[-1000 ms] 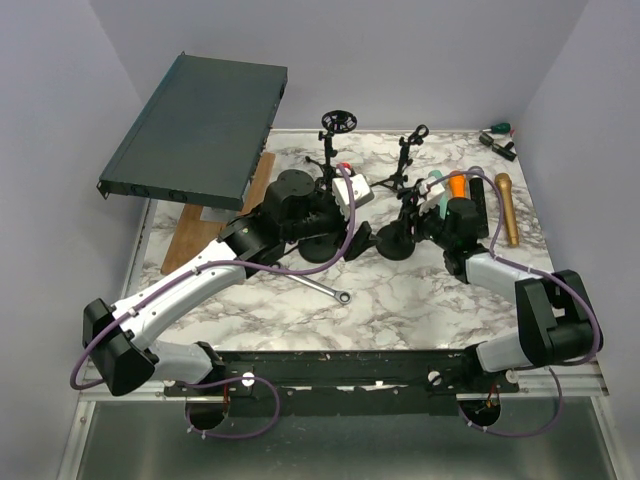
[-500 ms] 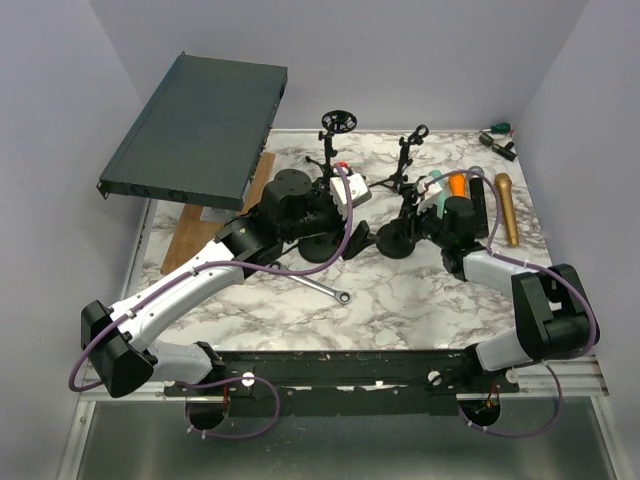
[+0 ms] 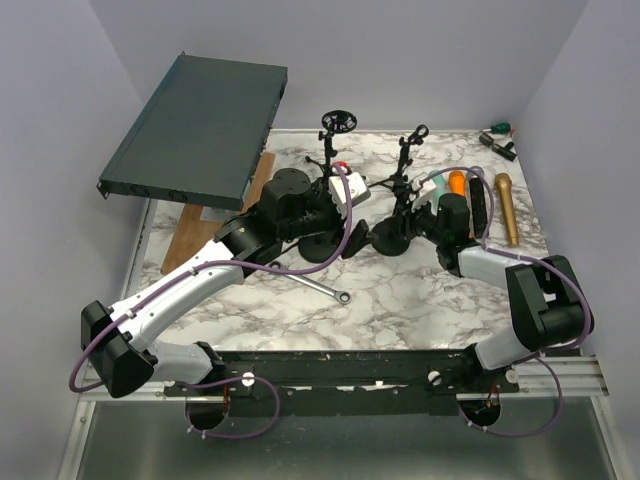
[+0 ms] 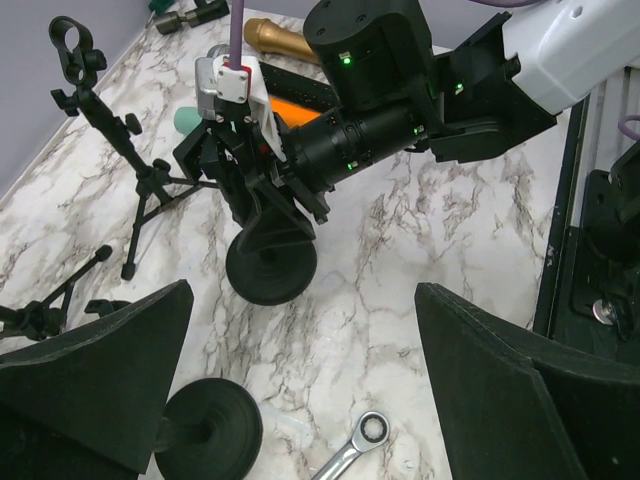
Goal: Remove the microphone from the stand
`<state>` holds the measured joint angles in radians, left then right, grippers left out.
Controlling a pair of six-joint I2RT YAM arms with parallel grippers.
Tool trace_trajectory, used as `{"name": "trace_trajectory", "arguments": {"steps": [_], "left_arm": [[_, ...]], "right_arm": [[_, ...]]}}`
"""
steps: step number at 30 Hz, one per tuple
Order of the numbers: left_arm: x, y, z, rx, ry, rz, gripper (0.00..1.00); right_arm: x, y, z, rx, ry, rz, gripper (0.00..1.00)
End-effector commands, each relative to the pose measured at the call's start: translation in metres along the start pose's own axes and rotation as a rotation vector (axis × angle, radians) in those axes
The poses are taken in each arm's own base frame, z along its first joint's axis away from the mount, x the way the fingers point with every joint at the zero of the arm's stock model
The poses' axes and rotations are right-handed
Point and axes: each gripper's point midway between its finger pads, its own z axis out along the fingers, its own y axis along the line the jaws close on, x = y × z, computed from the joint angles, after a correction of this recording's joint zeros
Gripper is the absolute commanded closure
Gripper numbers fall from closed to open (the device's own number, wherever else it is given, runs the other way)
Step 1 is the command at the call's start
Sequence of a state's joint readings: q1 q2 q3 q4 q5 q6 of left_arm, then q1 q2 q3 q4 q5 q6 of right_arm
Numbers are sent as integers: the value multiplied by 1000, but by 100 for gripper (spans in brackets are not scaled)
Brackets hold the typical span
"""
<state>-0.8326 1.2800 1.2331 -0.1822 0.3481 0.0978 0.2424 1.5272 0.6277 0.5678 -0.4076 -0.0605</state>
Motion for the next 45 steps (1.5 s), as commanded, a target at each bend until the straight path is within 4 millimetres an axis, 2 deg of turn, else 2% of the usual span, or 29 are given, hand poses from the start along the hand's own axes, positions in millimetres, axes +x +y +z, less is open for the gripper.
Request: {"name": "trace_trajectory", "arguments": {"steps": [1, 7, 14, 21, 31, 41, 45], "left_arm": [[-2, 6, -6, -28, -7, 11, 2], [-2, 13, -11, -62, -12, -1, 2], [-10, 31, -33, -144, -72, -12, 1], [-21, 56, -60, -241, -127, -44, 1], [-45, 76, -106, -372, -215, -32, 1], [-33, 88, -137, -478, -188, -62, 2], [-27, 94, -155, -535, -178, -70, 1]], "right_arm": [[-6, -7, 2, 43, 1, -13, 50], [-20, -12, -11, 92, -7, -28, 26], [-37, -7, -41, 116, 5, -74, 1], [-42, 1, -69, 127, 33, -102, 0], [-56, -2, -88, 185, 23, -90, 0], [-63, -13, -88, 266, 39, 9, 0], [-56, -22, -94, 323, 100, 26, 0]]}}
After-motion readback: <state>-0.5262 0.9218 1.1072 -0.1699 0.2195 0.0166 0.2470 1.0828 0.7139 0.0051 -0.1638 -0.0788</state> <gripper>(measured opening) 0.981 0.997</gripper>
